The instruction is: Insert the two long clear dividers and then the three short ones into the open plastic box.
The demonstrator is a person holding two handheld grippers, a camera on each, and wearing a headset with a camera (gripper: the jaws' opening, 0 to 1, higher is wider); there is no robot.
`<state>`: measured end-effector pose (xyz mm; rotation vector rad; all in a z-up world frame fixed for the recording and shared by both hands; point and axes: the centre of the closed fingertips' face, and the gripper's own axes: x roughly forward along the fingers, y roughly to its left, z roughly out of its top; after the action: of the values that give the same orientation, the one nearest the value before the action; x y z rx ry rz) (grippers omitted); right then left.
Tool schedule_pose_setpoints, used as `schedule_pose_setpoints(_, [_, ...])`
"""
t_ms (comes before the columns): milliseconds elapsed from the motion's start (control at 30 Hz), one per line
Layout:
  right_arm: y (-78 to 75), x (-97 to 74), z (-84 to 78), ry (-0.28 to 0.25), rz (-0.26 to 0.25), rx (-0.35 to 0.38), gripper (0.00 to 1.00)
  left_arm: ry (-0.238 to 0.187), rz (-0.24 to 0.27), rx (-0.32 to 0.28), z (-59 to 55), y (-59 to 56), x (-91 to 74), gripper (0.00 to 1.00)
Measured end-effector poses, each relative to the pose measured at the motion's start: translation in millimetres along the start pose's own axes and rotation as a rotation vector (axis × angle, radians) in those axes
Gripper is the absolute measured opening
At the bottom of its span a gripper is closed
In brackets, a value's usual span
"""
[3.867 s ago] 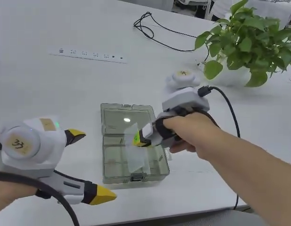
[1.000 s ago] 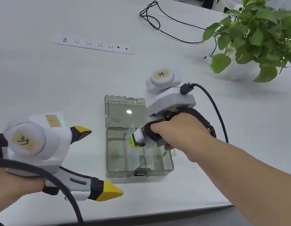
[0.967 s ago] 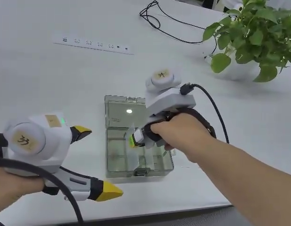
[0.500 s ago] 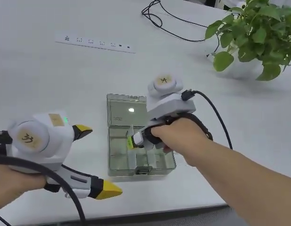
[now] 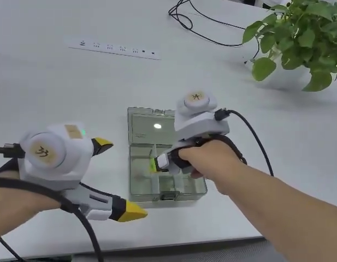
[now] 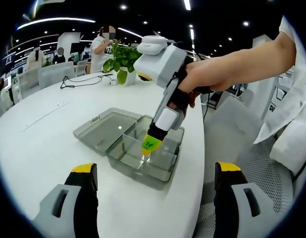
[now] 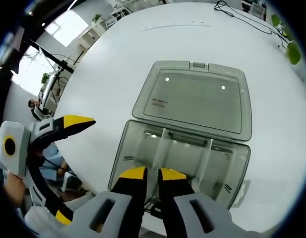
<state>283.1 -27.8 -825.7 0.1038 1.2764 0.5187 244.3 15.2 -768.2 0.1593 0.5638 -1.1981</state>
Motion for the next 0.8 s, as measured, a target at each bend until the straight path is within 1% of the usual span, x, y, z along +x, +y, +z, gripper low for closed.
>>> schedule_pose_setpoints(100, [0.5,-1.1,-0.2,-0.016,0.021,-0.004,0.11,0.001,0.004,0.009,0.3,3.1,-0.2,1.0])
schedule_pose_setpoints(133, [0.9,-1.3,-0.3,-0.023,0.029,-0.003,0.11,-0.005,0.008,0.008,1.6,4.8,-0.9,1.0])
schedule_pose_setpoints(233, [1.5,-3.2,0.6,-0.04,0.057,0.02,0.12,-0.007,0.017,0.008,2.6,7.7,-2.1,1.0])
schedule_pose_setpoints(300, [1.0,-6.0,0.8,-0.048,0.063,0.015,0.13,-0.005,0.023,0.012,2.1,9.2,-2.9,1.0])
schedule_pose_setpoints(400, [0.4,-15.9,5.2,-0.083,0.093,0.008,0.15,-0.007,0.028,0.011,2.4,9.8,-4.8,1.0])
schedule_pose_setpoints(500, [0.7,-30.2,14.1,-0.142,0.133,0.006,0.17,-0.003,0.033,0.014,1.6,9.4,-6.0,1.0])
schedule_pose_setpoints(533, [-1.4,-36.8,15.2,-0.15,0.14,0.003,0.18,-0.003,0.036,0.014,1.9,9.1,-6.8,1.0])
schedule_pose_setpoints(567, [-1.4,-42.0,18.2,-0.171,0.152,-0.019,0.18,-0.003,0.039,0.013,2.2,9.1,-7.4,1.0])
schedule_pose_setpoints(600, [-2.2,-47.4,23.2,-0.205,0.162,-0.048,0.19,-0.004,0.043,0.011,2.5,9.1,-8.1,1.0])
schedule_pose_setpoints(633, [-6.5,-54.5,21.9,-0.203,0.16,-0.05,0.21,-0.006,0.049,0.008,3.5,9.5,-9.0,1.0])
schedule_pose_setpoints(667, [-8.5,-59.5,23.6,-0.214,0.167,-0.072,0.23,-0.007,0.055,0.004,4.1,9.6,-9.7,1.0])
schedule_pose_setpoints(700, [-8.8,-68.1,28.0,-0.252,0.178,-0.097,0.23,-0.008,0.059,0.0,5.0,9.3,-10.4,1.0])
schedule_pose_setpoints(733, [-11.8,-73.6,26.8,-0.248,0.178,-0.093,0.24,-0.008,0.064,0.0,6.0,8.9,-10.8,1.0])
schedule_pose_setpoints(767, [-12.5,-79.3,26.8,-0.256,0.184,-0.111,0.25,-0.008,0.068,0.0,6.9,8.4,-11.0,1.0])
schedule_pose_setpoints(800, [-14.8,-86.4,29.3,-0.283,0.192,-0.155,0.27,-0.007,0.073,-0.002,7.9,7.9,-11.3,1.0])
